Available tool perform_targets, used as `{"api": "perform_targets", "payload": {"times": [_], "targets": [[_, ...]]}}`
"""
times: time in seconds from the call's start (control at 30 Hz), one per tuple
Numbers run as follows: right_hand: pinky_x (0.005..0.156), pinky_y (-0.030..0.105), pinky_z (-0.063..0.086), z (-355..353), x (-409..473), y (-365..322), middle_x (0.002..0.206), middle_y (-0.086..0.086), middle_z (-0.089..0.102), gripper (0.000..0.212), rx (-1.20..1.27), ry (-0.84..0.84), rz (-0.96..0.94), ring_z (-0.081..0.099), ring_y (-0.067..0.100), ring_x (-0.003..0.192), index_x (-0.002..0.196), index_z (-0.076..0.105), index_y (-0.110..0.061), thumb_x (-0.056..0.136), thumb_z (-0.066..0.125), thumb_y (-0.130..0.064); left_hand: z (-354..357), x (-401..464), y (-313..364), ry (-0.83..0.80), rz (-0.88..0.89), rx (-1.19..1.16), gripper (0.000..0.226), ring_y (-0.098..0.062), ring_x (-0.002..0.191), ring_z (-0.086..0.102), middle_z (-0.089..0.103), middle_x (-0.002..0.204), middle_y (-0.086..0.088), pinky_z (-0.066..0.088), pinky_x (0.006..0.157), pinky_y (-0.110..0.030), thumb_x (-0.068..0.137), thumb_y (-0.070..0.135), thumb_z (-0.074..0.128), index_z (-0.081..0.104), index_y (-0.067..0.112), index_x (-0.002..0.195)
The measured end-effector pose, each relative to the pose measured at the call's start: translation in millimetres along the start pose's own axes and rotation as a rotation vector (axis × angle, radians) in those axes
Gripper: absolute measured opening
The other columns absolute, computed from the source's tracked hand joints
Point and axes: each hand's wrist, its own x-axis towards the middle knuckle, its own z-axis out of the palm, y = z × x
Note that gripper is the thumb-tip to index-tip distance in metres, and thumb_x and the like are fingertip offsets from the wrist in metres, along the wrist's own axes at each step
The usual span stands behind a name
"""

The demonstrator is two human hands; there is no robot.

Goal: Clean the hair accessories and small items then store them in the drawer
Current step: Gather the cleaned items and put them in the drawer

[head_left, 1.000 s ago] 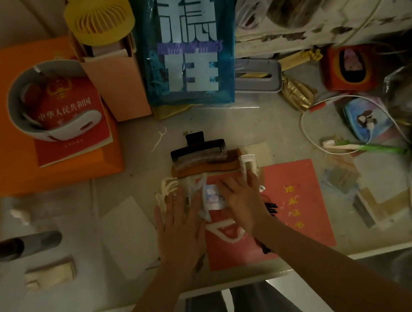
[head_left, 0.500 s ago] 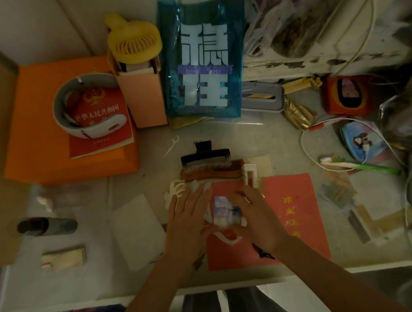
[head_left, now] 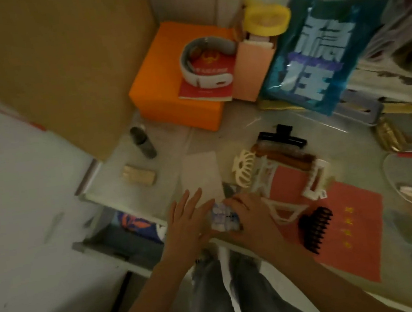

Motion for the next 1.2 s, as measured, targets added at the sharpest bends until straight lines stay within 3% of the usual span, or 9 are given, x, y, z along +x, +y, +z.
{"api": "perform_targets", "payload": {"times": [0.07, 0.17, 0.3, 0.47, 0.7, 0.83, 0.97, 1.07, 1.2], "targets": [[0.072, 0.033, 0.054, 14.8, 6.3, -23.3, 0.102, 0.005, 0.059, 0.053, 0.010, -0.025, -0.056, 0.060, 0.024, 0.086, 0.112, 0.053, -0.016, 0.064, 0.063, -0.036, -7.1, -24.5, -19.5, -0.022, -0.080, -0.013, 0.063, -0.028, 0.130, 0.032, 0.051, 0.137, -0.009, 0.026, 0.110, -0.046, 0.078, 0.062, 0.042, 0.049, 0.026, 0.129], [0.066, 0.032, 0.056, 36.0, 16.5, -61.0, 0.096, 0.007, 0.063, 0.055, 0.004, -0.060, -0.108, 0.056, 0.022, 0.085, 0.105, 0.060, -0.011, 0.064, 0.050, -0.046, -13.2, -59.6, -52.7, -0.052, -0.177, -0.042, 0.067, -0.030, 0.132, 0.031, 0.046, 0.142, -0.009, 0.022, 0.105, -0.045, 0.087, 0.071, 0.028, 0.047, 0.027, 0.133], [0.068, 0.033, 0.055, 71.5, 24.3, -103.5, 0.096, 0.008, 0.064, 0.058, 0.023, -0.154, -0.120, 0.064, 0.028, 0.083, 0.105, 0.063, -0.010, 0.056, 0.071, -0.039, -19.4, -96.4, -93.1, -0.115, -0.382, -0.051, 0.071, -0.028, 0.127, 0.042, 0.053, 0.137, -0.008, 0.039, 0.100, -0.052, 0.088, 0.072, 0.010, 0.043, 0.029, 0.133], [0.075, 0.040, 0.047, 119.7, 33.7, -131.9, 0.110, 0.014, 0.056, 0.060, 0.056, -0.266, -0.053, 0.054, 0.036, 0.099, 0.118, 0.057, -0.004, 0.064, 0.077, -0.021, -3.0, -134.3, -133.5, -0.104, -0.544, -0.077, 0.066, -0.032, 0.128, 0.047, 0.047, 0.142, -0.010, 0.034, 0.104, -0.052, 0.090, 0.068, 0.013, 0.037, 0.028, 0.138], [0.062, 0.034, 0.054, 178.3, 46.0, -144.1, 0.092, 0.010, 0.062, 0.073, -0.005, -0.223, -0.054, 0.064, 0.032, 0.081, 0.103, 0.062, -0.008, 0.039, 0.092, -0.024, 35.0, -145.5, -163.9, -0.168, -0.825, -0.060, 0.072, -0.037, 0.128, 0.046, 0.041, 0.146, -0.016, 0.033, 0.099, -0.060, 0.093, 0.062, 0.003, 0.038, 0.022, 0.141], [0.068, 0.042, 0.057, 213.8, 46.2, -134.1, 0.092, 0.013, 0.062, 0.074, -0.016, -0.261, 0.005, 0.064, 0.036, 0.085, 0.101, 0.064, -0.007, 0.036, 0.094, -0.022, 60.3, -142.8, -170.3, -0.115, -0.903, -0.050, 0.078, -0.034, 0.137, 0.034, 0.026, 0.153, -0.013, 0.016, 0.106, -0.055, 0.088, 0.069, 0.010, 0.031, 0.022, 0.146], [0.078, 0.050, 0.055, 249.3, 51.0, -117.7, 0.103, 0.019, 0.064, 0.068, 0.014, -0.339, 0.082, 0.062, 0.040, 0.095, 0.110, 0.064, -0.003, 0.049, 0.091, -0.015, 84.0, -132.2, -172.7, 0.027, -0.955, -0.113, 0.080, -0.024, 0.144, -0.001, -0.004, 0.158, -0.003, -0.005, 0.110, -0.046, 0.082, 0.072, 0.017, 0.013, 0.030, 0.150], [0.091, 0.049, 0.049, 266.4, 58.8, -109.8, 0.122, 0.018, 0.057, 0.067, 0.030, -0.370, 0.149, 0.054, 0.037, 0.115, 0.126, 0.055, -0.006, 0.067, 0.083, -0.018, 96.8, -128.7, -173.8, 0.107, -0.970, -0.136, 0.074, -0.024, 0.143, -0.001, -0.001, 0.159, -0.004, -0.001, 0.110, -0.049, 0.085, 0.064, 0.029, 0.020, 0.029, 0.150], [0.097, 0.048, 0.046, 285.2, 68.8, -112.5, 0.134, 0.015, 0.049, 0.074, 0.101, -0.369, 0.140, 0.046, 0.034, 0.126, 0.136, 0.047, -0.013, 0.070, 0.081, -0.016, 106.9, -131.2, -174.9, 0.177, -0.964, -0.166, 0.076, -0.021, 0.144, -0.001, -0.002, 0.160, -0.002, 0.000, 0.111, -0.052, 0.080, 0.054, 0.040, 0.019, 0.031, 0.149]]}}
